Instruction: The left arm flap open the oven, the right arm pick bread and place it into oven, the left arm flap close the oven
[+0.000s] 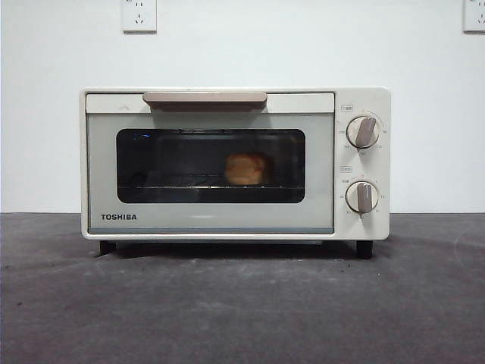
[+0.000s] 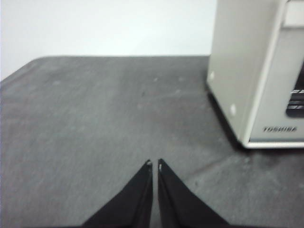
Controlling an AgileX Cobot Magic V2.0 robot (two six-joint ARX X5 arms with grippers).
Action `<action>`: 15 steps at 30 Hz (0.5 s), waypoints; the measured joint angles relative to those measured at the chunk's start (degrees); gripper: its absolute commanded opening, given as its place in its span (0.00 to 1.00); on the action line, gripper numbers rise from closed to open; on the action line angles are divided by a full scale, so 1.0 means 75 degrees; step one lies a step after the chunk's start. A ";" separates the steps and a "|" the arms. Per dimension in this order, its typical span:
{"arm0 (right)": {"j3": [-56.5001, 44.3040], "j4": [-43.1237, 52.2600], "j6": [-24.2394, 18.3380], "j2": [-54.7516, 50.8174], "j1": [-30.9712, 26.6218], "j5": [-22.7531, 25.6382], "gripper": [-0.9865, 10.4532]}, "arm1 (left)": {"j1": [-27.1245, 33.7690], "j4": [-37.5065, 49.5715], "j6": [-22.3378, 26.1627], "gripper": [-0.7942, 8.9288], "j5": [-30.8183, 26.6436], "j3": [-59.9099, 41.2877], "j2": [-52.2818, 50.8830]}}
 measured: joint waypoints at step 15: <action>0.0000 -0.0003 0.0003 0.0000 0.0000 0.0000 0.10 | 0.0000 -0.0085 0.0000 0.11 -0.0085 0.0000 0.0003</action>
